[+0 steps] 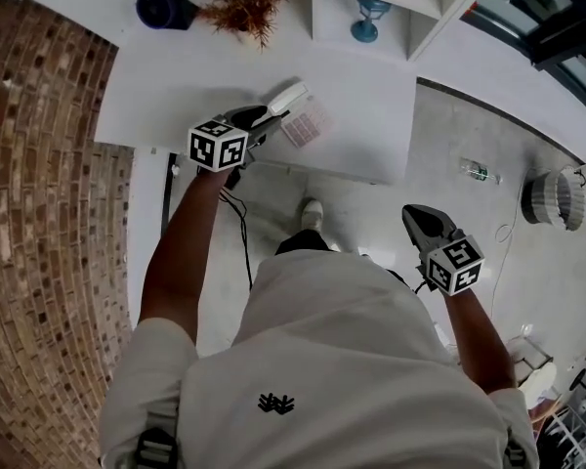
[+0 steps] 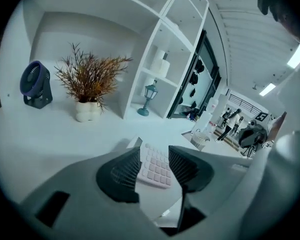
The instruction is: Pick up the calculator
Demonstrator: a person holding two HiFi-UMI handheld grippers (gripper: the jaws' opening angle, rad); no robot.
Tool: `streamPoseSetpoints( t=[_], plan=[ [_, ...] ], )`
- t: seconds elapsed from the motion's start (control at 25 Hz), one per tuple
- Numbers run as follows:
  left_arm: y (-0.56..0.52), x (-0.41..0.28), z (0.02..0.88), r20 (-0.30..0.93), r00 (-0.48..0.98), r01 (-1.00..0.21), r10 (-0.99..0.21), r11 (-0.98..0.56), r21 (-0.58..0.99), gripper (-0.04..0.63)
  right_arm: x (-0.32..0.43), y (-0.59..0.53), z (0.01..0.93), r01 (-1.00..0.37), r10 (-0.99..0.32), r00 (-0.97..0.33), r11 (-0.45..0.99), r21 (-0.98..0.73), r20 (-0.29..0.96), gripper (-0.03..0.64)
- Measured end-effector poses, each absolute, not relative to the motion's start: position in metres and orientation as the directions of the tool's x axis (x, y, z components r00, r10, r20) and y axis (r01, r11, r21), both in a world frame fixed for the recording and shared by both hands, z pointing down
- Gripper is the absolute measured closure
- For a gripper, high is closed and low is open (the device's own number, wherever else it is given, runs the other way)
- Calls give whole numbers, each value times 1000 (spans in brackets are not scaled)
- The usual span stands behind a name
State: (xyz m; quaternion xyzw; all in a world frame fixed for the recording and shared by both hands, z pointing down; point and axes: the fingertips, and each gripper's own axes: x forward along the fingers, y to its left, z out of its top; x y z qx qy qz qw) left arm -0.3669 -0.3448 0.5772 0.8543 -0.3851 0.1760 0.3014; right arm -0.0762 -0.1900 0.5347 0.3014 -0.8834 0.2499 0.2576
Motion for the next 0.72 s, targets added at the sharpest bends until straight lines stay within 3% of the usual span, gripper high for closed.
streamPoseSetpoints(
  t=[0.72],
  plan=[
    [-418,-343,664,606,732,-650,-312,-587,483,396,-65,-201,556,-789,-456,-560,548,-277,692,604]
  ],
)
